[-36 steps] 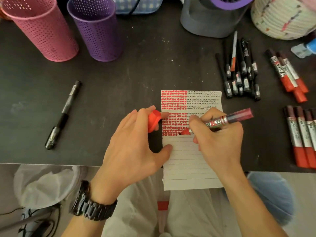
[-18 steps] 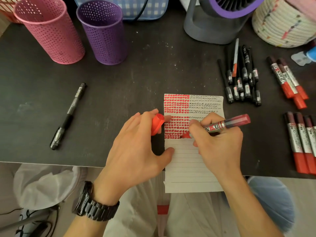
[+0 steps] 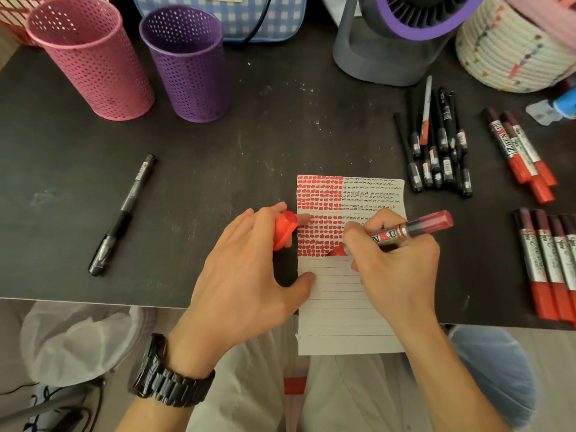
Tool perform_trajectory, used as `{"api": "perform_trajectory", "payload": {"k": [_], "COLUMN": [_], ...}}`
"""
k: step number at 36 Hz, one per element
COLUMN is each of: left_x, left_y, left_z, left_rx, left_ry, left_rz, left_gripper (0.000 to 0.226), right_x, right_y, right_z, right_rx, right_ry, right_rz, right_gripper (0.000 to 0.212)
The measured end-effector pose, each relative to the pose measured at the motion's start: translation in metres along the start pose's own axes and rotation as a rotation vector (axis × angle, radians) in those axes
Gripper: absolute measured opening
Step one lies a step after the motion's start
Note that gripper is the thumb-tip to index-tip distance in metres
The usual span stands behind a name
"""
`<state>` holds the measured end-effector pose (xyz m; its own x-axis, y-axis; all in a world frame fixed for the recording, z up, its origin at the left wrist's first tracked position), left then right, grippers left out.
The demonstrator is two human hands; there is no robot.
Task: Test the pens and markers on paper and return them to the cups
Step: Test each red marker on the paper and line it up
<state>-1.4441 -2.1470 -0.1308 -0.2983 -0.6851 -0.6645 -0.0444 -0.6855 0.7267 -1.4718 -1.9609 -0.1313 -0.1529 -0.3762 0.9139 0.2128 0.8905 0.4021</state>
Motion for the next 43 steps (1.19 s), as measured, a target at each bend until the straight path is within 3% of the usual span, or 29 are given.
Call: {"api": "perform_trajectory", "payload": {"k": [9,14,21,26,32,36,39,43], "left_x": [0.003,0.002,0.003,0.0,-0.021,-0.047,-0.067,-0.086], "left_y": [-0.003,-0.001,0.0,0.013,0.022,0.002,-0.015,-0.031], "left_z": [-0.001,0.0,-0.001,-0.005,-0.006,0.001,0.004,0.004], "left_rx": [0.021,0.019,0.007,-0.092,-0.182,-0.065,0.03,0.075], "left_ry": [0.008,-0.002,0.003,0.019,0.017,-0.046,-0.154,-0.223], "left_rz": [0.005,0.005,-0.069,-0.297,-0.307,-0.278,-0.234,-0.193], "left_gripper": [0.056,0.055,0.06,0.027,0.051,0.029,0.032,0.033], "right_x": [0.002,-0.005,0.004,0.003,-0.009,-0.013,-0.02,-0.028], "right_y": [0.001,0.012,0.028,0.055,0.082,0.1,0.116,0.132], "right_z": [-0.001,0.006,0.005,-0.011,-0.038,-0.051,-0.057,-0.067], "right_rx": [0.005,-0.016,0.167,0.217,0.325,0.267,0.146,0.074], "right_ry": [0.019,-0.142,-0.28,-0.362,-0.474,-0.457,-0.447,-0.431], "right_rz": [0.02,0.302,0.633,0.723,0.914,0.886,0.893,0.884], "right_gripper": [0.029,0.032,0.035,0.035,0.049,0.041,0.029,0.03]}}
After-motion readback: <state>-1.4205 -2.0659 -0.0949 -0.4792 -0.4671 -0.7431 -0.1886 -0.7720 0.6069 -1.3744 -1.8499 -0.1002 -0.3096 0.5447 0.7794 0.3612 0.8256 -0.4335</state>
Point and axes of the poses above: each hand's wrist, its own z-axis towards the middle knuckle, its own y-axis out of the back of the hand, x = y × z, the point moved 8 cm from there along z, towards the middle knuckle, and after that the axes turned 11 degrees about -y, right-handed, at the moved point
